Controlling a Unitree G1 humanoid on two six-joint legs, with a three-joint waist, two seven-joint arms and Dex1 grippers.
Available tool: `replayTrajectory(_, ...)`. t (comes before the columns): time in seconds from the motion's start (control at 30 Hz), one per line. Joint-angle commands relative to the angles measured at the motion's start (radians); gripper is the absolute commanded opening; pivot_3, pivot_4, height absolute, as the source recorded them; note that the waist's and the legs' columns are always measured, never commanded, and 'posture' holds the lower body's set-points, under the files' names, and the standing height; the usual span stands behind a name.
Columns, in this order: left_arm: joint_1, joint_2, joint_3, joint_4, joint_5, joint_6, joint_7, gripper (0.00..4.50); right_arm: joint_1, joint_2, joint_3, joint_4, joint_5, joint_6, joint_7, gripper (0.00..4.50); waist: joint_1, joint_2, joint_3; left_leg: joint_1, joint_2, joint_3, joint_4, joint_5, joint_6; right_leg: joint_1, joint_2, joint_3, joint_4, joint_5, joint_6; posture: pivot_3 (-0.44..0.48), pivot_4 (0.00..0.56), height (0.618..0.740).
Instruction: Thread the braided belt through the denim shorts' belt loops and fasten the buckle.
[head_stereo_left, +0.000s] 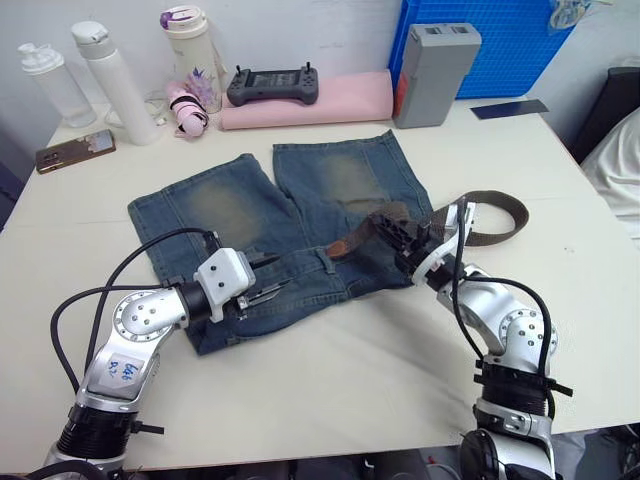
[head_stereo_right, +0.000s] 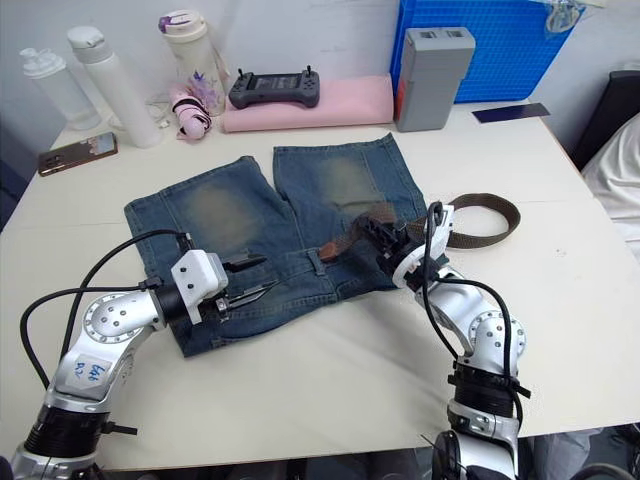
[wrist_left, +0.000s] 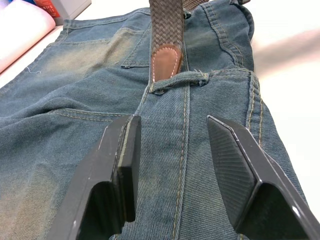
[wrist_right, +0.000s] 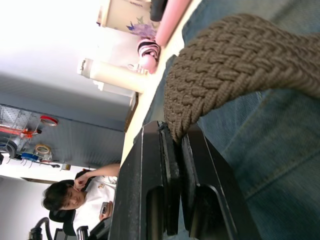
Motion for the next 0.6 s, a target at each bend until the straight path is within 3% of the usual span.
replayTrajectory(0.03,0.001,-0.001,0.018,-0.018,-0.012,-0.008,0.001,2.34,0.006,-0.036,-0.001,-0.026,0.012,-0.004,0.029,0.0,0.0,0.0,0.0,0.0,0.0,0.0,0.0,0.0,0.0,0.0,0.0,0.0,0.0,0.0,0.0,0.0,0.15,0.739)
replayTrajectory(0.37,0.003,0.001,0.019,-0.019,-0.013,-0.009,-0.002,2.34,0.015,-0.09,0.009,0.003,0.061,0.027,0.027,0.0,0.001,0.0,0.0,0.0,0.0,0.0,0.0,0.0,0.0,0.0,0.0,0.0,0.0,0.0,0.0,0.0,0.15,0.739)
replayTrajectory(0.6,0.0,0.0,0.019,-0.018,-0.012,-0.009,0.0,2.34,0.012,-0.047,0.079,-0.023,0.033,0.014,0.014,0.0,0.001,0.0,0.0,0.0,0.0,0.0,0.0,0.0,0.0,0.0,0.0,0.0,0.0,0.0,0.0,0.0,0.15,0.739)
